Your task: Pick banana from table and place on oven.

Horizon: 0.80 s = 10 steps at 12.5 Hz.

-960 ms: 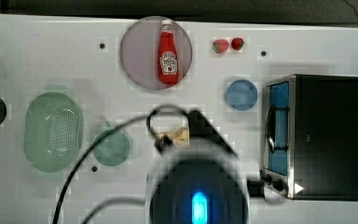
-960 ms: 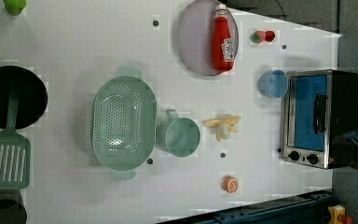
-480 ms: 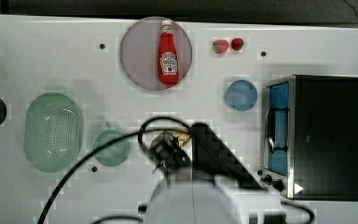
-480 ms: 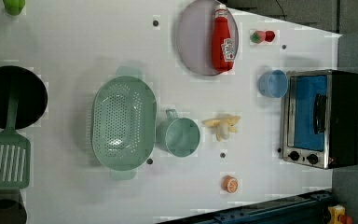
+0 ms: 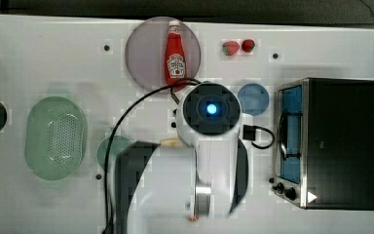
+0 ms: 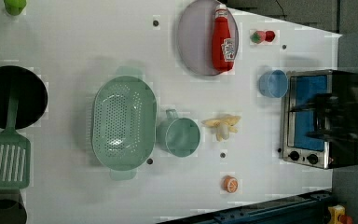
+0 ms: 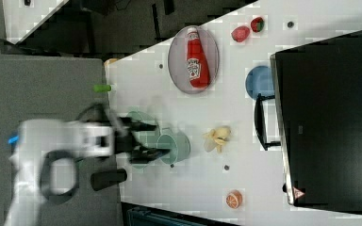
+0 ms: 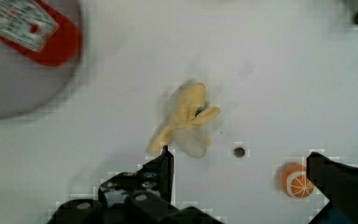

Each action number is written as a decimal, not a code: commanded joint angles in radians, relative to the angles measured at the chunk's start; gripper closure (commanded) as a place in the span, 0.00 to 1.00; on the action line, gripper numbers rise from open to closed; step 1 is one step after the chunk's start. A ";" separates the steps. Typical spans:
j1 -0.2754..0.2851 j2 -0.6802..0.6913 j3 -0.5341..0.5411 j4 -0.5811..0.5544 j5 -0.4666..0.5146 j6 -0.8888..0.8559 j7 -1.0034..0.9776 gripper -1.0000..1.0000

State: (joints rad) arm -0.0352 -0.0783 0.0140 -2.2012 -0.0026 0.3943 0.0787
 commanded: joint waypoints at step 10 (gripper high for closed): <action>0.018 0.302 0.044 -0.204 -0.009 0.569 0.166 0.00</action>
State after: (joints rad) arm -0.0314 0.2031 0.0533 -2.3789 -0.0014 0.9473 0.1783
